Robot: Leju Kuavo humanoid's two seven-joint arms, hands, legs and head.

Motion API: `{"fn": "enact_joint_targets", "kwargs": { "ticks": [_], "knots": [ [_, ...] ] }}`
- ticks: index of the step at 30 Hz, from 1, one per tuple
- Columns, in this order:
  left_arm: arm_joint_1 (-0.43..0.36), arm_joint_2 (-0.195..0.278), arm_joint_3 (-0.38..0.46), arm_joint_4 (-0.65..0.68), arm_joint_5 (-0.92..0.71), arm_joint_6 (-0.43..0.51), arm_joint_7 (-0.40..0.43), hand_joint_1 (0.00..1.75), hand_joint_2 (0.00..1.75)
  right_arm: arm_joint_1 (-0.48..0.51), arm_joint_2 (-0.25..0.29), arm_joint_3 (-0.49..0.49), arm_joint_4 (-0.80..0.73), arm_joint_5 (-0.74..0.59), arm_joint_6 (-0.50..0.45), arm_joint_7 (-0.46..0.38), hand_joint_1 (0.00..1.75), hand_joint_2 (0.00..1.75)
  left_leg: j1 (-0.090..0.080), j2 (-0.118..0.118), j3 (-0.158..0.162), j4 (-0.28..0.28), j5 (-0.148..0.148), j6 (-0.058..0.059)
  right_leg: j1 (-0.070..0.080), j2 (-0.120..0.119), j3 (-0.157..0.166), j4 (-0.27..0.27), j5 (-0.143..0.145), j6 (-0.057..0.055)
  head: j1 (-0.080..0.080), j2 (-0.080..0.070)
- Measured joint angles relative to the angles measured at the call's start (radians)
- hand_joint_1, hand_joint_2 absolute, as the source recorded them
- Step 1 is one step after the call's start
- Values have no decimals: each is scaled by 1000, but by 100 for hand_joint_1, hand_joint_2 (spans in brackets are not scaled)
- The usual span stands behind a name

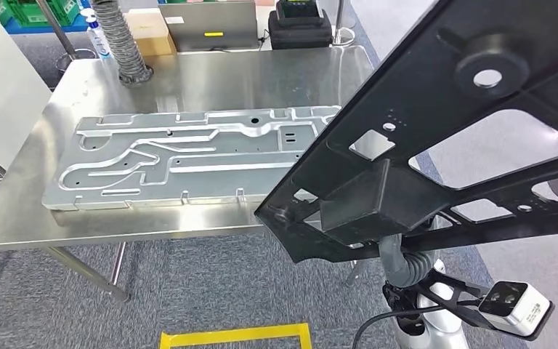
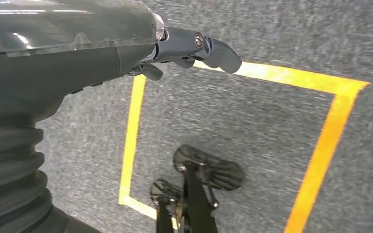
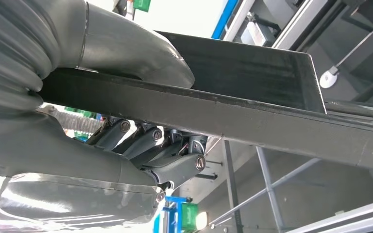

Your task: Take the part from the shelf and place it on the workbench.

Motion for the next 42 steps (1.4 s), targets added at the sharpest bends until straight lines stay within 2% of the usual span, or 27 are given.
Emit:
{"fn": "enact_joint_targets", "kwargs": {
  "ticks": [1, 3, 5, 6, 8, 10, 11, 13, 15, 16, 19, 20, 21, 23, 26, 27, 28, 29, 30, 31, 32, 33, 35, 37, 39, 41, 42],
  "knots": [
    [0, 0, 0, 0, -1, 0, 0, 0, 175, 0, 1, 0, 1, 0, 0, 0, 175, 175, -2, 1, 5, -21, 11, 6, 1, 0, 6, 2, -7, 7, 0, 0],
    [0, 0, 2, 0, -3, 0, 0, 0, 175, -2, 3, -2, 1, 1, 0, 0, 175, 175, -2, -1, 14, -25, 6, 20, 4, 0, 12, 9, -11, 19, 0, 0],
    [-1, -1, 5, 0, -3, 0, -1, 0, 175, -4, 6, -5, 1, 1, 0, 0, 175, 175, 1, -3, 27, -29, 5, 33, 2, 0, -4, 55, -13, 29, 0, 0],
    [-2, -1, 8, 0, -4, 0, -1, 0, 175, -6, 7, -8, 1, 1, -1, 0, 175, 175, 2, -4, 34, -31, 2, 38, 0, 0, -33, 103, -24, 34, 0, 0],
    [-3, -1, 13, 0, -6, 0, -1, 0, 175, -7, 8, -15, 2, 2, -6, 0, 175, 175, 1, -5, 43, -32, -8, 44, -3, -1, -121, 230, -69, 42, 0, 0],
    [-2, -1, 15, 0, -12, 0, -1, 0, 175, -7, 8, -22, 3, 4, -17, 0, 175, 175, -1, -7, 53, -32, -17, 46, -4, -1, -187, 309, -114, 46, 0, 0],
    [-1, -1, 16, 0, -14, 0, -1, 0, 175, -8, 8, -24, 4, 4, -21, 0, 175, 175, -1, -7, 56, -32, -20, 46, -4, -1, -202, 323, -124, 46, 0, 0],
    [-1, -1, 16, 0, -16, 0, -1, 0, 175, -8, 8, -26, 4, 5, -25, 0, 175, 175, -1, -7, 58, -32, -21, 46, -4, -1, -208, 325, -125, 46, 0, 0],
    [0, -1, 16, 0, -19, 0, -1, 0, 175, -12, 8, -34, 8, 9, -41, 0, 175, 175, -3, -8, 67, -32, -27, 46, -3, -1, -210, 298, -108, 43, 0, 0],
    [0, -1, 17, 0, -22, 1, -2, 0, 175, -23, 6, -44, 20, 17, -67, 0, 175, 175, -6, -9, 78, -32, -35, 46, 0, -1, -198, 240, -64, 34, 0, 0],
    [-10, -8, 25, 0, -38, 1, -4, 0, 175, -156, -22, -98, 184, 102, -303, 2, 175, 175, -15, -11, 108, -34, -55, 33, 18, 14, -150, 41, 80, -7, 2, 0],
    [-12, -11, 28, -1, -43, 0, -6, 0, 175, -212, -35, -115, 258, 140, -390, 3, 175, 175, -18, -11, 113, -32, -55, 26, 19, 19, -142, 20, 95, -14, 2, 0],
    [-13, -12, 31, -1, -47, -2, -7, 0, 175, -256, -45, -124, 315, 174, -446, 6, 175, 175, -19, -11, 114, -25, -56, 22, 15, 18, -134, 11, 107, -15, 2, 0],
    [-15, -13, 37, -1, -57, -6, -9, 0, 175, -346, -63, -133, 421, 267, -557, 20, 175, 175, -18, -9, 97, 21, -85, 14, 7, 15, -121, 1, 115, -16, 2, 0],
    [-17, -13, 41, -1, -75, -8, -8, 0, 175, -473, -85, -119, 562, 469, -723, 86, 175, 175, -8, -8, -5, 192, -167, -1, 5, 14, -119, 0, 112, -19, 2, 0],
    [-17, -13, 41, -1, -81, -9, -8, 0, 175, -512, -91, -104, 608, 551, -768, 123, 175, 175, -4, -7, -34, 229, -173, -6, 4, 14, -118, 1, 110, -19, 2, 0],
    [-16, -13, 42, -1, -88, -11, -8, 0, 175, -550, -95, -85, 654, 638, -807, 166, 175, 175, -1, -7, -47, 230, -156, -11, 3, 14, -117, 3, 107, -17, 2, 0],
    [-15, -13, 42, -1, -94, -13, -8, 0, 175, -590, -97, -60, 699, 724, -833, 209, 175, 175, 3, -6, -43, 191, -118, -16, 2, 15, -116, 6, 104, -15, 2, 0],
    [-16, -13, 42, -1, -100, -16, -9, 0, 175, -631, -97, -32, 741, 806, -848, 250, 175, 175, 6, -5, -24, 124, -67, -20, 0, 15, -114, 10, 99, -13, 2, 0],
    [-17, -14, 42, -1, -106, -19, -10, 0, 175, -671, -95, -1, 783, 885, -857, 288, 175, 175, 7, -3, -6, 60, -31, -21, -1, 16, -113, 14, 95, -9, 2, 0],
    [-20, -14, 42, -1, -111, -21, -12, 0, 175, -709, -92, 34, 826, 961, -861, 321, 175, 175, 6, -2, 8, 9, -10, -17, -1, 16, -114, 18, 91, -4, 2, 0],
    [-22, -14, 42, -1, -116, -23, -14, 0, 175, -744, -86, 68, 866, 1026, -859, 348, 175, 175, 4, -1, 14, -19, 1, -10, -1, 16, -117, 21, 89, 1, 2, 0],
    [-26, -14, 42, -1, -124, -26, -17, 0, 175, -802, -64, 137, 946, 1135, -837, 386, 175, 175, 1, -1, 13, -28, 3, 7, 2, 15, -122, 23, 87, 9, 2, 0],
    [-29, -15, 42, -1, -133, -29, -19, 0, 175, -848, -35, 204, 1018, 1221, -794, 405, 175, 175, 5, -2, 16, -32, 12, 18, 2, 11, -128, 37, 75, 19, 1, 0],
    [-34, -16, 42, -1, -142, -31, -19, 0, 175, -886, -3, 268, 1090, 1280, -750, 414, 175, 175, 9, -2, 20, -36, 13, 25, -1, 6, -166, 117, 31, 27, 1, 0],
    [-39, -16, 42, -1, -152, -34, -16, 0, 175, -908, 30, 323, 1159, 1314, -716, 418, 175, 175, 9, -2, 21, -36, 10, 28, -4, 4, -237, 252, -21, 33, 1, 0],
    [-41, -16, 42, -1, -156, -36, -14, 0, 175, -912, 44, 348, 1191, 1324, -703, 419, 175, 175, 9, -4, 23, -36, 8, 29, -6, 4, -266, 299, -30, 34, 1, 0]
  ]
}}
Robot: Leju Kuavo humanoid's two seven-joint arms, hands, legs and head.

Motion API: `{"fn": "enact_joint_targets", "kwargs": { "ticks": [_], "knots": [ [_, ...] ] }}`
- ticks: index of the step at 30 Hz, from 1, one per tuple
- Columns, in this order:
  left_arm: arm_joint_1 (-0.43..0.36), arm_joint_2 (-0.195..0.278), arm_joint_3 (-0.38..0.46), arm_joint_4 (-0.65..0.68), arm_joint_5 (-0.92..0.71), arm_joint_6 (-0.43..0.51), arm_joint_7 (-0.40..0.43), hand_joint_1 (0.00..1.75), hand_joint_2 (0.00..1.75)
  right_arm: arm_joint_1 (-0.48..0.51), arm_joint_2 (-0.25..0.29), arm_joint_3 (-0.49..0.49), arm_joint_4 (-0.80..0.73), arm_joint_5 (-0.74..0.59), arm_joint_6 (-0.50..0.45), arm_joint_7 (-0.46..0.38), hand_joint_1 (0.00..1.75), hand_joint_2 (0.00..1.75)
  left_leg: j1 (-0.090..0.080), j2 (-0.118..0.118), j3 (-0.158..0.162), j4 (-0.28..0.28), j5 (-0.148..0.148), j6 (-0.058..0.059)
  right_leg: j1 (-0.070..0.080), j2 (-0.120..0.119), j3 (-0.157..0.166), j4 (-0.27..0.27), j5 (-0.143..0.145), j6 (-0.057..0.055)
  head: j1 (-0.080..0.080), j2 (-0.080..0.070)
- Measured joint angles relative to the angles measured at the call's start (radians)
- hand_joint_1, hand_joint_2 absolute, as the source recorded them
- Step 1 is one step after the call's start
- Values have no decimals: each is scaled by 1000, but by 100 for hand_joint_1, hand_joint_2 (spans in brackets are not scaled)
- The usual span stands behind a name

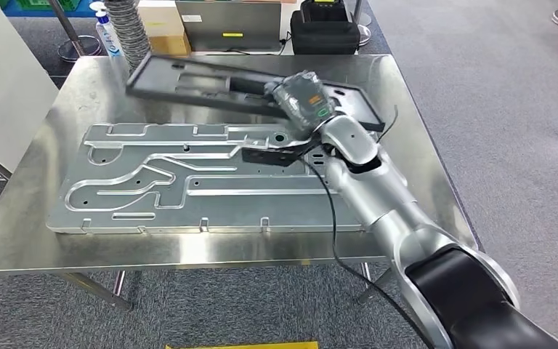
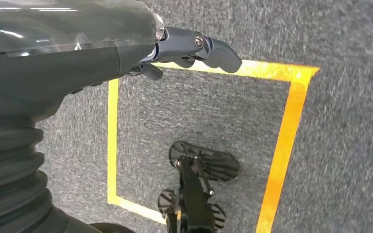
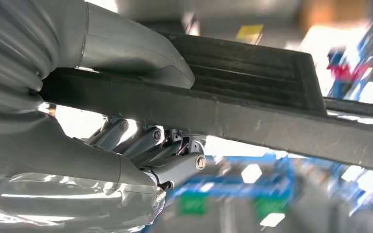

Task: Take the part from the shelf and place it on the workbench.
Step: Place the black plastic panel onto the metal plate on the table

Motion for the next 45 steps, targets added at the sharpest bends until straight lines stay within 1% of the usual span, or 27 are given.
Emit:
{"fn": "enact_joint_targets", "kwargs": {
  "ticks": [1, 2, 4, 6, 8, 11, 12, 14, 15, 16, 17, 19, 20, 22, 24, 26, 28, 30, 31, 32, 33, 34, 36, 38, 41, 43, 45],
  "knots": [
    [-1, 0, 0, 0, -4, -2, 2, 0, 175, -2, 13, 23, 31, 9, 13, 1, 175, 175, 0, -2, 3, 0, -3, 0, -1, 0, -13, 13, 10, 0, 0, 0],
    [-2, -1, 0, 0, -7, -4, 4, 0, 175, -3, 25, 43, 61, 14, 26, 1, 175, 175, 0, -5, 6, 1, -6, -2, -2, 0, -6, -15, 40, -2, 0, 0],
    [-2, -2, 0, 0, -13, -6, 6, 0, 175, -8, 42, 70, 113, 19, 55, 6, 175, 175, 0, -10, 15, 2, -14, -6, -1, -1, 49, -151, 119, -12, 0, 0],
    [-6, -4, 0, 0, -19, -8, 8, 0, 175, -17, 54, 87, 161, 22, 88, 24, 175, 175, -2, -12, 18, 1, -19, -15, 7, -2, 93, -255, 156, -22, 0, 0],
    [-8, -7, 0, 0, -25, -9, 10, 0, 175, -21, 60, 102, 207, 26, 121, 53, 175, 175, -3, -14, 18, -3, -20, -25, 13, -2, 102, -278, 152, -27, 0, 0],
    [-10, -8, 0, -1, -35, -17, 12, 0, 175, -21, 59, 110, 262, 27, 168, 99, 175, 175, 0, -8, 13, 19, -42, -38, 5, -2, 119, -298, 153, -39, 0, 0],
    [-11, -9, -1, -1, -39, -20, 12, 0, 175, -21, 57, 110, 277, 26, 179, 112, 175, 175, 1, -5, -4, 61, -64, -40, 2, -2, 126, -304, 154, -44, 0, 0],
    [-16, -9, -1, -1, -48, -25, 13, 0, 175, -19, 49, 110, 306, 24, 192, 129, 175, 175, 2, -2, -71, 195, -120, -45, 4, -2, 132, -306, 150, -49, 0, 0],
    [-18, -9, -1, -1, -52, -26, 14, 0, 175, -17, 44, 111, 317, 23, 194, 133, 175, 175, 2, -2, -103, 253, -135, -48, 4, -2, 134, -305, 148, -49, 0, 0],
    [-19, -10, -1, -1, -56, -27, 15, 0, 175, -14, 39, 111, 326, 23, 194, 137, 175, 175, 2, -2, -122, 280, -133, -50, 4, -1, 136, -304, 146, -49, 0, 0],
    [-21, -10, -1, -1, -60, -28, 16, 0, 175, -12, 34, 111, 334, 24, 191, 139, 175, 175, 3, -2, -121, 266, -111, -51, 3, 0, 139, -301, 143, -47, 0, 0],
    [-26, -11, -2, -2, -66, -31, 17, 0, 175, -8, 22, 111, 344, 27, 177, 141, 175, 175, 7, -2, -69, 141, -38, -52, 2, 0, 144, -293, 134, -39, 0, 0],
    [-29, -12, -3, -2, -69, -33, 15, 0, 175, -7, 17, 111, 348, 30, 167, 142, 175, 175, 7, -2, -40, 78, -13, -51, 3, 1, 144, -286, 128, -34, 0, 0],
    [-34, -13, -3, -2, -72, -35, 11, 0, 175, -2, 7, 112, 354, 36, 145, 143, 175, 175, 6, -4, -11, 15, 3, -42, 7, 2, 141, -277, 123, -23, 0, 0],
    [-38, -15, -4, -3, -77, -36, 5, 0, 175, 5, -1, 112, 358, 40, 118, 142, 175, 175, 3, -4, -10, 13, 3, -27, 7, 3, 140, -279, 125, -13, 0, 0],
    [-43, -16, -4, -4, -80, -34, -4, 0, 175, 12, -9, 112, 361, 41, 89, 138, 87, 87, 4, -2, -9, 9, 7, -14, 3, 3, 133, -259, 109, -2, 0, 0],
    [-47, -17, -4, -7, -82, -24, -16, 0, 175, 22, -16, 112, 364, 42, 61, 127, 0, 0, 5, 0, -9, 7, 10, -5, 1, 0, 91, -165, 54, 8, 0, 0],
    [-49, -17, -4, -8, -88, -1, -25, 0, 175, 43, -21, 112, 367, 42, 35, 109, 0, 0, 4, 2, -12, 7, 10, -2, 1, 0, 26, -28, -5, 12, 0, 0],
    [-49, -17, -4, -8, -92, 11, -29, 0, 175, 57, -23, 112, 369, 43, 22, 100, 0, 0, 4, 1, -12, 7, 10, -2, 1, 0, 8, 10, -13, 12, 0, 0],
    [-48, -17, -4, -8, -96, 21, -31, 0, 175, 67, -24, 112, 370, 43, 9, 93, 0, 0, 3, 1, -12, 7, 10, -1, 1, 0, 8, 9, -2, 10, 0, 0],
    [-48, -17, -4, -8, -99, 29, -33, 0, 131, 73, -25, 112, 370, 43, -5, 85, 0, 0, 2, 1, -12, 7, 10, -2, 1, 0, 31, -36, 26, 5, 0, 0],
    [-49, -17, -4, -8, -103, 35, -35, 0, 87, 76, -25, 112, 370, 43, -21, 78, 0, 0, 1, 1, -11, 7, 10, -2, 3, 0, 68, -108, 62, -1, 0, 0],
    [-50, -19, -4, -8, -108, 44, -41, 0, 0, 75, -25, 112, 370, 49, -55, 63, 0, 0, -3, 1, -10, 7, 10, -7, 10, -2, 134, -240, 108, -14, 0, 0],
    [-51, -22, -4, -8, -112, 48, -43, 0, 0, 77, -23, 112, 368, 56, -84, 48, 0, 0, -4, 1, -10, 6, 10, -17, 16, -3, 152, -280, 112, -21, 0, 0],
    [-51, -23, -3, -9, -117, 50, -43, 0, 0, 81, -17, 112, 362, 57, -112, 26, 0, 0, -3, 2, -11, 12, 2, -33, 10, -5, 160, -297, 122, -34, 0, 0],
    [-50, -23, -2, -10, -119, 52, -43, 0, 0, 83, -10, 111, 355, 56, -133, 11, 0, 0, -3, 2, -43, 87, -45, -40, 5, -6, 168, -310, 128, -43, 0, 0],
    [-50, -23, -1, -11, -121, 53, -43, 0, 0, 91, -3, 111, 349, 52, -161, -5, 0, 0, -2, 1, -104, 218, -105, -46, 6, -6, 169, -310, 127, -48, 0, 0]
  ]
}}
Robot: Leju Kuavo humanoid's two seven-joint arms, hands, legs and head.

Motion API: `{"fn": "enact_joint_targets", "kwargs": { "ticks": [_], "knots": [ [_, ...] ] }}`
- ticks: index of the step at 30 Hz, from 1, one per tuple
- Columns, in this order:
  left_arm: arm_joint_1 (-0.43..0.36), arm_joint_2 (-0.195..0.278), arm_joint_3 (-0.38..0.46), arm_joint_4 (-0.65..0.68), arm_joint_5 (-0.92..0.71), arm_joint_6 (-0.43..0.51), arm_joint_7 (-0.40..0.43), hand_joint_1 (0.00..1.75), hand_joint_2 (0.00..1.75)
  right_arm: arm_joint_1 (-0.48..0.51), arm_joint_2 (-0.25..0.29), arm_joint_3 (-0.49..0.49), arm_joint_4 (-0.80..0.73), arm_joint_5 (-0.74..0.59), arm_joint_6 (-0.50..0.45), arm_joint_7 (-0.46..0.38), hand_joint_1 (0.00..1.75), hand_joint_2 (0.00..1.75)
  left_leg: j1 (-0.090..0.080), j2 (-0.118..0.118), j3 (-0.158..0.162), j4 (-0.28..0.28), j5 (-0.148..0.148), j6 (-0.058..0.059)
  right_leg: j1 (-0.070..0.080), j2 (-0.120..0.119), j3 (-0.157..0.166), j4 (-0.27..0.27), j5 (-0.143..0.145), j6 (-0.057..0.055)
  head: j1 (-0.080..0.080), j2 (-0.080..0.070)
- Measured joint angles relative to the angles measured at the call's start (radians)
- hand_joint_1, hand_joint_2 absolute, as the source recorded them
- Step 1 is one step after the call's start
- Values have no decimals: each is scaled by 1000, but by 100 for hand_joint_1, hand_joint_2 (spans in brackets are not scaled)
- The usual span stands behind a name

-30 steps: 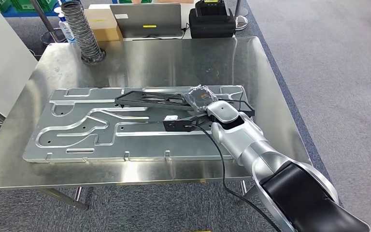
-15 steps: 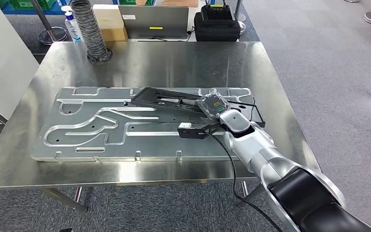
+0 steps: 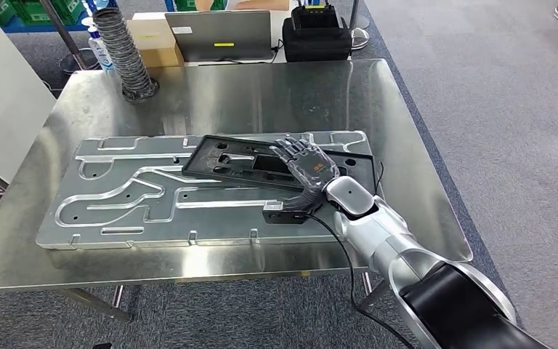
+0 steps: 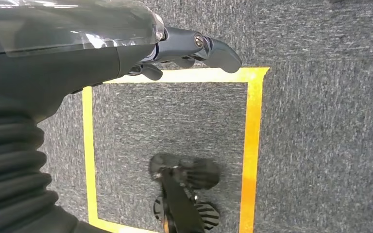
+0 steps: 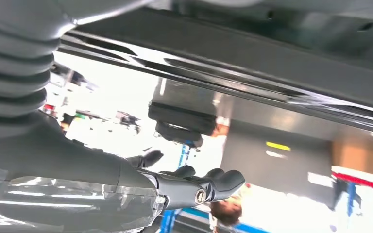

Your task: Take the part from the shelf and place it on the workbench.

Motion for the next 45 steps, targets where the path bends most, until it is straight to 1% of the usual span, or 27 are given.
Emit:
{"fn": "enact_joint_targets", "kwargs": {
  "ticks": [1, 2, 3, 4, 6, 8, 11, 13, 15, 16, 17, 18, 20, 22, 24, 27, 28, 30, 31, 32, 33, 34, 36, 37, 41, 43, 45],
  "knots": [
    [1, 0, 0, 0, -3, 0, 0, 0, 0, 7, 2, -1, -4, -5, -17, -10, 0, 0, 0, 0, -23, 46, -13, -2, 1, 0, 0, 2, -2, -1, 0, 0],
    [2, 0, 0, 0, -5, 0, 0, 0, 0, 13, 4, -3, -10, -13, -38, -21, 0, 0, 1, 0, -29, 56, -5, -4, 1, 0, 0, 4, -4, 0, 0, 0],
    [3, 0, 1, 0, -8, 0, 0, 0, 0, 19, 5, -7, -18, -23, -62, -35, 0, 0, 1, 0, -15, 24, 20, -5, 1, 1, 0, 8, -7, 1, 0, 0],
    [3, 0, 2, 0, -10, 0, -1, 0, 0, 23, 7, -13, -29, -35, -86, -50, 0, 0, 2, 1, 15, -38, 57, -5, 0, 2, 1, 13, -12, 4, 0, 0],
    [2, 0, 4, -1, -12, 0, -1, 0, 0, 26, 10, -29, -54, -68, -131, -86, 0, 0, 1, 0, 76, -160, 102, 2, 2, 3, -1, 26, -21, 12, 0, 0],
    [2, 0, 7, -2, -15, -1, -1, 0, 0, 33, 11, -49, -91, -121, -168, -140, 0, 0, -2, -2, 97, -204, 105, 13, 6, 4, -5, 33, -26, 20, 0, 0],
    [4, -1, 15, -2, -22, 0, 0, 0, 0, 64, 10, -90, -189, -251, -194, -240, 0, 0, -1, -2, 97, -209, 108, 28, 4, 4, -10, 42, -36, 34, 0, 0],
    [3, -2, 23, -3, -27, 1, 0, 0, 0, 90, 4, -117, -286, -354, -184, -291, 0, 0, 3, -1, 98, -213, 109, 38, 0, 4, -43, 114, -80, 45, 0, 0],
    [3, -2, 32, -3, -29, 0, -2, 0, 0, 124, -9, -141, -396, -459, -168, -326, 0, 0, 3, -1, 98, -212, 108, 44, -4, 3, -109, 250, -142, 54, 0, 0],
    [5, -2, 38, -3, -27, -1, -4, 0, 0, 146, -19, -153, -457, -510, -162, -337, 0, 0, 2, -1, 99, -212, 107, 45, -6, 3, -138, 302, -156, 56, 0, 0],
    [7, -2, 44, -3, -25, -2, -9, 0, 0, 170, -32, -169, -523, -557, -158, -344, 0, 0, 2, -3, 100, -212, 106, 45, -7, 3, -151, 322, -151, 56, 0, 0],
    [10, -2, 51, -3, -21, -3, -15, 0, 0, 192, -45, -187, -590, -594, -154, -348, 0, 0, 2, -5, 101, -212, 105, 45, -8, 3, -144, 299, -126, 55, 0, 0],
    [18, -4, 65, -3, -12, -7, -28, 0, 0, 225, -70, -231, -719, -635, -149, -350, 0, 0, 2, -8, 106, -212, 102, 42, -6, 2, -87, 164, -51, 46, 0, 0],
    [26, -6, 81, -3, 1, -15, -42, 0, 0, 252, -93, -278, -832, -638, -168, -348, 0, 0, -1, -8, 108, -212, 98, 35, 1, 1, -37, 53, -10, 36, 0, 0],
    [35, -8, 101, -3, 19, -30, -57, 0, 0, 301, -125, -339, -961, -626, -209, -340, 0, 0, -1, -8, 110, -214, 96, 26, 8, 0, -27, 29, -9, 29, 0, 0],
    [56, -10, 135, -3, 37, -47, -72, 0, 0, 405, -186, -468, -1153, -629, -216, -341, 0, 0, -1, -4, 108, -196, 75, 14, 1, -5, -12, 11, -6, 17, 0, 0],
    [63, -10, 145, -3, 40, -50, -76, 0, 0, 442, -202, -518, -1207, -636, -202, -352, 0, 0, -1, -2, 95, -159, 50, 12, -2, -7, -6, 5, -4, 12, 0, 0],
    [72, -11, 164, -3, 42, -55, -79, 0, 0, 516, -223, -612, -1288, -642, -174, -381, 0, 0, 0, 0, 42, -32, -17, 9, -1, -9, -1, 3, -6, 7, 0, 0],
    [74, -11, 172, -3, 41, -57, -80, 0, 0, 553, -229, -650, -1316, -637, -164, -391, 0, 0, 1, 0, 16, 27, -40, 8, 0, -8, -1, 3, -7, 6, 0, 0],
    [75, -11, 179, -3, 38, -58, -80, 0, 0, 591, -233, -682, -1337, -630, -158, -398, 0, 0, 1, 0, 2, 59, -46, 8, 0, -7, 0, 4, -9, 6, 0, 0],
    [76, -12, 183, -3, 32, -60, -80, 0, 0, 633, -237, -711, -1351, -624, -158, -400, 0, 0, 1, 0, 8, 50, -32, 8, 0, -5, 2, 5, -10, 7, 0, 0],
    [75, -12, 187, -3, 26, -61, -81, 0, 0, 679, -241, -740, -1359, -621, -162, -404, 0, 0, 1, 0, 33, 2, -3, 10, 0, -5, 4, 7, -12, 10, 0, 0],
    [75, -12, 193, -3, 13, -62, -82, 0, 0, 772, -248, -798, -1363, -625, -183, -410, 0, 0, -1, -2, 103, -136, 55, 17, 2, -5, 6, 16, -17, 17, 0, 0],
    [75, -12, 196, -3, 8, -62, -83, 0, 0, 813, -249, -823, -1363, -631, -196, -411, 0, 0, -2, -3, 127, -184, 70, 21, 3, -5, 4, 20, -18, 22, 0, 0],
    [74, -15, 203, -3, -8, -67, -88, 0, 0, 935, -248, -878, -1348, -647, -223, -412, 0, 0, -6, -3, 135, -217, 84, 42, 2, -1, -3, 26, -18, 41, 0, 0],
    [72, -18, 206, -3, -12, -69, -90, 0, 0, 977, -246, -896, -1326, -646, -225, -412, 0, 0, -3, 0, 129, -226, 97, 57, -1, 1, -19, 69, -63, 53, 0, 0],
    [70, -21, 210, -3, -15, -70, -90, 0, 0, 1004, -238, -913, -1286, -643, -220, -411, 0, 0, -4, 2, 114, -229, 110, 63, -7, 1, -60, 184, -148, 64, 0, 0]
  ]
}}
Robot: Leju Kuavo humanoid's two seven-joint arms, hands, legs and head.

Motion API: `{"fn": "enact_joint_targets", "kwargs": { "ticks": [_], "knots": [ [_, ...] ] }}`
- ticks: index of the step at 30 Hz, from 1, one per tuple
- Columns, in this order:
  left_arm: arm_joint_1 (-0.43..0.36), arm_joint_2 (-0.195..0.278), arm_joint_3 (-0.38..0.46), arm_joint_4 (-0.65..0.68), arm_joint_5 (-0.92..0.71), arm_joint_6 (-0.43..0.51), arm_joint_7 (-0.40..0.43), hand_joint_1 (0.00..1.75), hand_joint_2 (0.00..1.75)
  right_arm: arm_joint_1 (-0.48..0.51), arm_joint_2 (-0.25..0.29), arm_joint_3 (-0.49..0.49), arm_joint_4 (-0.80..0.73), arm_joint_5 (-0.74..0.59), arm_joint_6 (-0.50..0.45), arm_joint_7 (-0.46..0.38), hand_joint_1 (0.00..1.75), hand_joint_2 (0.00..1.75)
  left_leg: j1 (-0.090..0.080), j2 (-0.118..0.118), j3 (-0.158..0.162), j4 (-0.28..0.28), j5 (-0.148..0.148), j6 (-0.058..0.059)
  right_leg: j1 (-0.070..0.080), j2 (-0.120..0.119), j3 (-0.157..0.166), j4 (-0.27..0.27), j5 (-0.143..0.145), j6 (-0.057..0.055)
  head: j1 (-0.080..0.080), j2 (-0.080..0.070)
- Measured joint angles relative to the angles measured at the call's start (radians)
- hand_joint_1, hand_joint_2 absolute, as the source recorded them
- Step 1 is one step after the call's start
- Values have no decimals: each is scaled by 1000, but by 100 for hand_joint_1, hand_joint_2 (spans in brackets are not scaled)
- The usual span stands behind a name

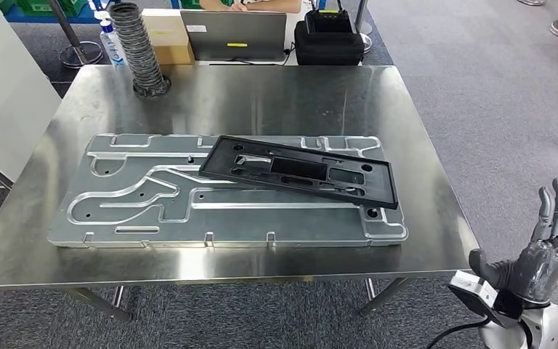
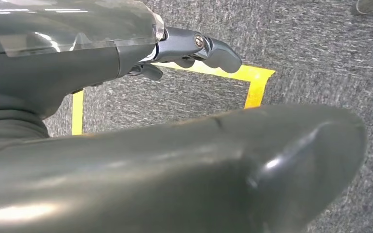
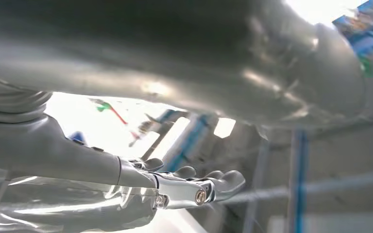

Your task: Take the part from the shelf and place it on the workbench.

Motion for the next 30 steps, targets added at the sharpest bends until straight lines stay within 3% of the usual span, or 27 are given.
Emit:
{"fn": "enact_joint_targets", "kwargs": {
  "ticks": [1, 2, 3, 4, 5, 7, 9, 11, 12, 13, 14, 16, 17, 18, 19, 21, 23, 24, 26, 27, 28, 30],
  "knots": [
    [0, -2, 3, 0, -1, 0, 0, 0, 0, 9, 6, -8, 27, 3, 3, 0, 0, 0, -1, 1, -9, 0, 6, 0, -3, 0, -19, 62, -34, 4, 0, 0],
    [1, -4, 6, 0, -3, 0, 0, 0, 0, 17, 14, -17, 59, 8, 4, 0, 0, 0, -2, 1, -19, 1, 13, 0, -4, 0, -27, 103, -51, 6, 0, 0],
    [1, -7, 10, 0, -4, 0, 1, 0, 0, 23, 21, -27, 95, 13, 4, 0, 0, 0, -3, 1, -29, 1, 21, -1, -6, 0, -16, 108, -47, 7, 0, 0],
    [1, -9, 13, 0, -6, 0, 3, 0, 0, 26, 28, -37, 131, 18, 3, 0, 0, 0, -3, 2, -38, 2, 28, -3, -6, 0, 16, 73, -25, 6, 0, 0],
    [1, -12, 15, 0, -8, 0, 5, 0, 0, 26, 35, -48, 169, 21, 1, 0, 0, 0, -3, 1, -46, 2, 35, -5, -6, 0, 64, 7, 3, 3, 0, 0],
    [2, -18, 18, 0, -12, 0, 9, 0, 0, 25, 45, -76, 246, 21, -1, -1, 0, 0, -5, 0, -57, 1, 51, -13, -1, -1, 160, -139, 32, -7, 0, 0],
    [3, -23, 22, 0, -15, 0, 12, 0, 0, 23, 52, -103, 317, 18, -4, -1, 0, 0, -4, 0, -57, -3, 67, -25, 6, -1, 195, -202, 34, -19, -1, 0],
    [5, -26, 25, 0, -18, 0, 13, 0, 0, 19, 59, -130, 398, 16, 2, -2, 0, 0, -2, -1, -58, -7, 79, -38, 8, -1, 185, -205, 53, -33, 0, 0],
    [7, -28, 27, 0, -22, -1, 13, 0, 0, 13, 61, -147, 449, 13, 10, -2, 0, 0, -2, -1, -64, 2, 64, -43, 6, -2, 177, -208, 65, -41, 0, 0],
    [9, -30, 29, 0, -26, -2, 13, 0, 0, 8, 64, -167, 510, 8, 18, -2, 0, 0, -1, -1, -74, 26, 31, -47, 4, -4, 167, -212, 78, -48, -1, 0],
    [11, -31, 32, 0, -30, -3, 13, 0, 0, 3, 67, -189, 574, 1, 25, -2, 0, 0, -1, -1, -88, 72, -20, -49, 2, -6, 154, -215, 91, -53, -1, 0],
    [13, -33, 36, 0, -35, -4, 12, 0, 0, -3, 69, -227, 687, -14, 30, -2, 0, 0, -1, -1, -115, 199, -122, -54, 4, -10, 125, -212, 112, -58, -1, 0],
    [14, -33, 38, 0, -36, -4, 12, 0, 0, -4, 69, -242, 732, -18, 32, -2, 0, 0, -1, -1, -119, 254, -143, -56, 5, -11, 109, -209, 122, -58, -1, 0],
    [14, -34, 39, 0, -37, -4, 12, 0, 0, -7, 70, -254, 770, -21, 33, -2, 0, 0, -1, -1, -109, 282, -140, -57, 5, -11, 91, -204, 132, -58, -1, 0],
    [14, -34, 39, 0, -38, -4, 11, 0, 0, -11, 70, -265, 810, -21, 32, -2, 0, 0, -1, -1, -82, 277, -119, -56, 6, -11, 74, -197, 140, -56, -1, 0],
    [12, -34, 39, 0, -45, -5, 8, 0, 0, -27, 70, -288, 904, -20, 30, 0, 0, 0, -2, -2, 21, 169, -81, -48, 7, -10, 44, -182, 154, -51, -1, 0],
    [7, -36, 39, 0, -54, -8, 4, 0, 0, -46, 70, -313, 1018, -9, 25, 19, 0, 0, -6, -3, 119, 31, -97, -38, 10, -9, 28, -169, 165, -43, -1, 0],
    [5, -38, 39, 0, -59, -9, 2, 0, 0, -54, 70, -323, 1077, 2, 25, 40, 0, 0, -9, -3, 142, -7, -109, -33, 11, -10, 25, -166, 172, -37, -1, 0],
    [5, -44, 40, 0, -65, -13, 0, 0, 0, -63, 70, -336, 1177, 26, 40, 105, 0, 0, -10, -2, 141, -24, -103, -20, 9, -10, 24, -168, 185, -25, -1, 0],
    [6, -47, 40, 1, -67, -15, 0, 0, 0, -66, 70, -340, 1217, 36, 60, 148, 0, 0, -9, 1, 135, -28, -93, -12, 7, -8, 20, -162, 178, -19, -1, 0],
    [6, -50, 40, 1, -69, -17, 0, 0, 0, -68, 72, -342, 1252, 43, 89, 197, 0, 0, -7, 5, 126, -31, -81, -5, 4, -6, 11, -144, 152, -13, -1, 0],
    [7, -56, 40, 1, -70, -18, 0, 0, 0, -73, 76, -347, 1311, 52, 150, 297, 0, 0, -5, 10, 98, -33, -55, 3, -1, -2, -18, -48, 49, -2, -1, 0]
  ]
}}
